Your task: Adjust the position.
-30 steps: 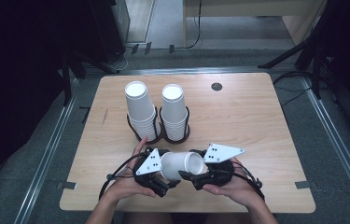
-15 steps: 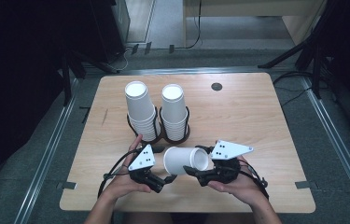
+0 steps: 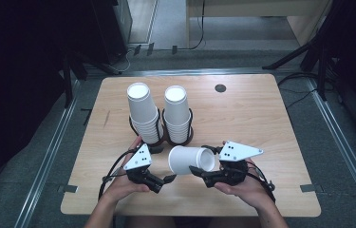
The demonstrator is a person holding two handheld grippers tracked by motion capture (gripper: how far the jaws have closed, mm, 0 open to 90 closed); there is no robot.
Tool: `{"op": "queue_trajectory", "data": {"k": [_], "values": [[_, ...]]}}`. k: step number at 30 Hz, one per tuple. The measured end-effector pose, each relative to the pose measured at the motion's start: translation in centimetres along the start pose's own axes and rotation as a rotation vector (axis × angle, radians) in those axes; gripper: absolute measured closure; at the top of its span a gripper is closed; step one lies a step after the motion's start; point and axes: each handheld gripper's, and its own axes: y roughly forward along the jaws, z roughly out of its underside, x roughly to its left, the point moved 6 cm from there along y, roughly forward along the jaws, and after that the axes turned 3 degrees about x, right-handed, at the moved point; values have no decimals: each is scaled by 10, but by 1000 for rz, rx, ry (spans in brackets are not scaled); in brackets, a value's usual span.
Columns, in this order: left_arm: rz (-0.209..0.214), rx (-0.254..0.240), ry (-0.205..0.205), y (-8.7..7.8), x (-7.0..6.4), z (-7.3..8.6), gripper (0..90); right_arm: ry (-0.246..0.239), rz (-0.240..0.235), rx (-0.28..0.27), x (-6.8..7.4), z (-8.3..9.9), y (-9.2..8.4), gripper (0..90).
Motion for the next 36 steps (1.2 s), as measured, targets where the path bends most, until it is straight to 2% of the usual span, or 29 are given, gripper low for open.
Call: {"op": "queue_trajectory", "data": {"k": [10,21,31,36], "values": [[9,-37,-36,-4,3,-2,0,5,10,-39,-2,-4,-5,247],[12,-49,-44,-5,3,-2,0,11,18,-64,-4,-4,-7,247],[28,-78,-75,-6,4,-3,0,17,41,-105,-6,-9,-13,247],[33,-87,-82,-6,4,-4,0,15,35,-112,-6,-9,-13,247]]}}
